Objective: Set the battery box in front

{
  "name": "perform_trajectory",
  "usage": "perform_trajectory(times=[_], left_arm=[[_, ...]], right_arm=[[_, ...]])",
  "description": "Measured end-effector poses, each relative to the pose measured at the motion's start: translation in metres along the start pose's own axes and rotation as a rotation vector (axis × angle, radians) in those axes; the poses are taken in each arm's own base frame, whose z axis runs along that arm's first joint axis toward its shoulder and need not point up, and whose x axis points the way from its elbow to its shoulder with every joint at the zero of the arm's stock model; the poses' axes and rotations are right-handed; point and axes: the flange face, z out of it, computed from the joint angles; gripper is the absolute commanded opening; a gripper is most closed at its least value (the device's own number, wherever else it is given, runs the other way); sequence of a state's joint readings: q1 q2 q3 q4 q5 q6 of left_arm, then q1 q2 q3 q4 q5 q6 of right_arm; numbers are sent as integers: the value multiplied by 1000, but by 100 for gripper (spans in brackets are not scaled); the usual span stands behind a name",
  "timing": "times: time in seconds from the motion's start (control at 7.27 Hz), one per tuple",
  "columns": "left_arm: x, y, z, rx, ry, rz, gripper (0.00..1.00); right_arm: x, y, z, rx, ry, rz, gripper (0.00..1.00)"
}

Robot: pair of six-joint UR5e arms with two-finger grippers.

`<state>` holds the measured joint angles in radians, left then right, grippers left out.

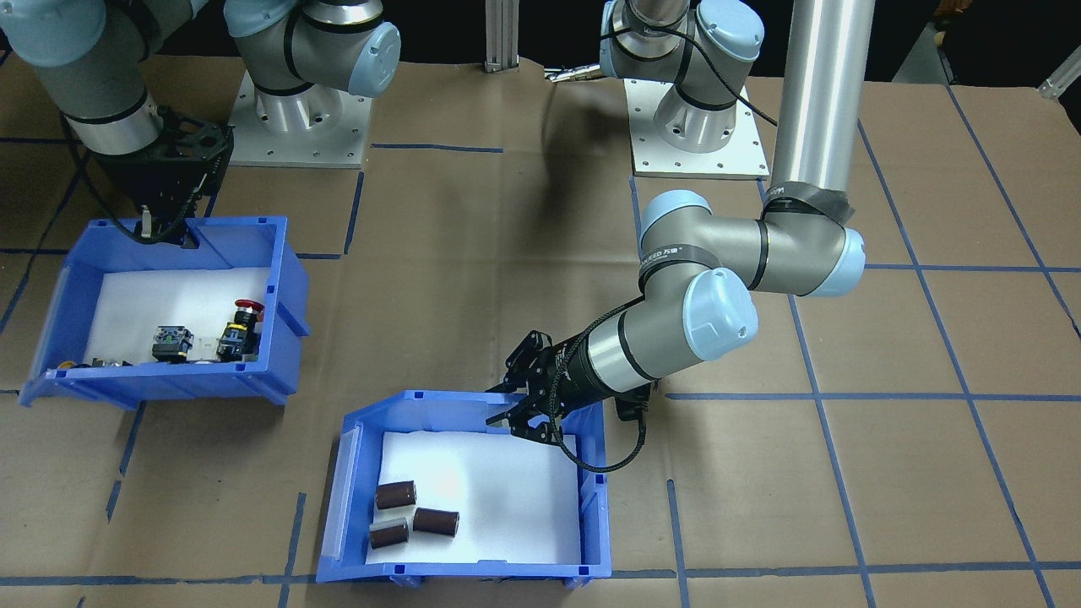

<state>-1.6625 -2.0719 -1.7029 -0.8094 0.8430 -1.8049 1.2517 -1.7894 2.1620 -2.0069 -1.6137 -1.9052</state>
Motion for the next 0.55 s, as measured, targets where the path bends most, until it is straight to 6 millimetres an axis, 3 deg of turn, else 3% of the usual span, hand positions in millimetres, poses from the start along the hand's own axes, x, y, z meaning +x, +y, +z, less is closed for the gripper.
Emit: perform_trajectory(times=[0.28,0.55], left_arm=[[-5,18,-41,18,23,4,97],[-16,20,-103,154,8,132,97]], right_arm=[[-36,-15,5,3,6,1,4],[-58,-30,9,13,15,-8,4]])
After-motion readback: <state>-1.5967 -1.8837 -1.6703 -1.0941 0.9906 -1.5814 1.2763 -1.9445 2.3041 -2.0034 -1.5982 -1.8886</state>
